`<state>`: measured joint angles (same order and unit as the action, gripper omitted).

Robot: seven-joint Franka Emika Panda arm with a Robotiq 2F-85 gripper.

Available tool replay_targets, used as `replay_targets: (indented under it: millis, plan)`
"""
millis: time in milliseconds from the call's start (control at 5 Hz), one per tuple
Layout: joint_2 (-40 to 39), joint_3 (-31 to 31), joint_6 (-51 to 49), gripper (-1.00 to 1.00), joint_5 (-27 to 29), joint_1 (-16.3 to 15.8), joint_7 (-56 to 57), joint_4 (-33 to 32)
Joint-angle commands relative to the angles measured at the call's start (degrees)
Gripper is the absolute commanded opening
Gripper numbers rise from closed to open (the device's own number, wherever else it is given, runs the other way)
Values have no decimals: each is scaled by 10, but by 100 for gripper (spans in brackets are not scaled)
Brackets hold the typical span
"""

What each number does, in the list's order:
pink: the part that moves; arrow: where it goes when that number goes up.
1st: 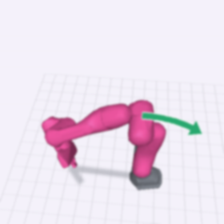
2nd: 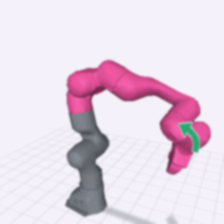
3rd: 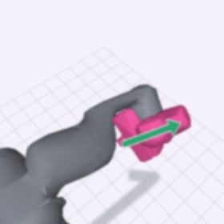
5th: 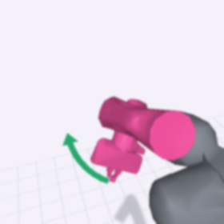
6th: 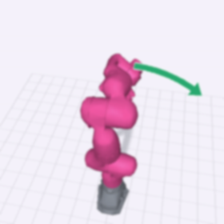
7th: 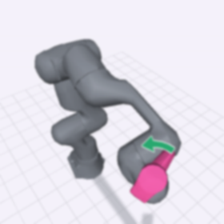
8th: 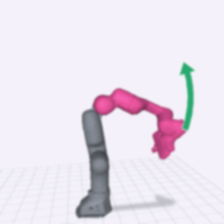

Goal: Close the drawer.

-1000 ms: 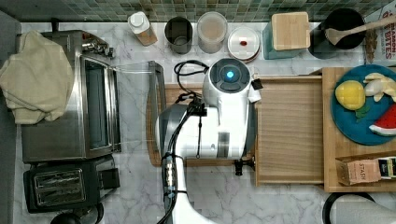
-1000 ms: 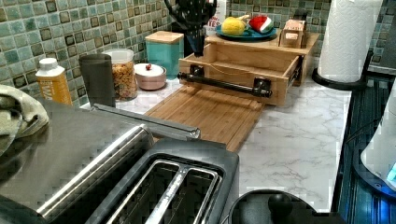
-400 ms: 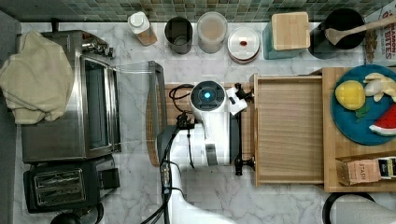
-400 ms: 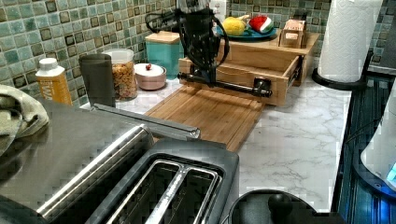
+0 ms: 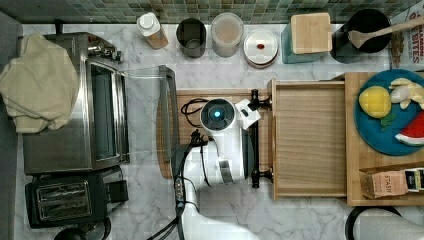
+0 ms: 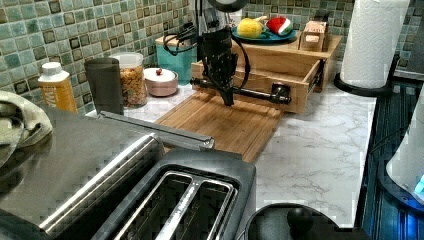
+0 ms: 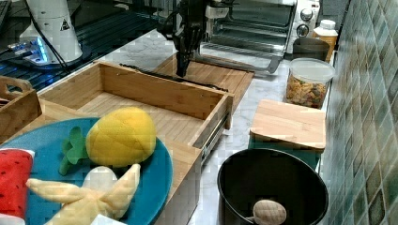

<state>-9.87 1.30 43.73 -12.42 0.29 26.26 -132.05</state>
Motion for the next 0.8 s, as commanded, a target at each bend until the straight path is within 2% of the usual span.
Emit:
replay_targets:
  millis: [200,400,600,800]
  plan:
    - [34,-25,49,-100,-62,19,7,-12]
    - [18,-26,10,-100,-37,38,48,15]
    - [5,-37,16,-100,-39,54,80,22]
    - [13,-55,60,-100,-53,65,101,0]
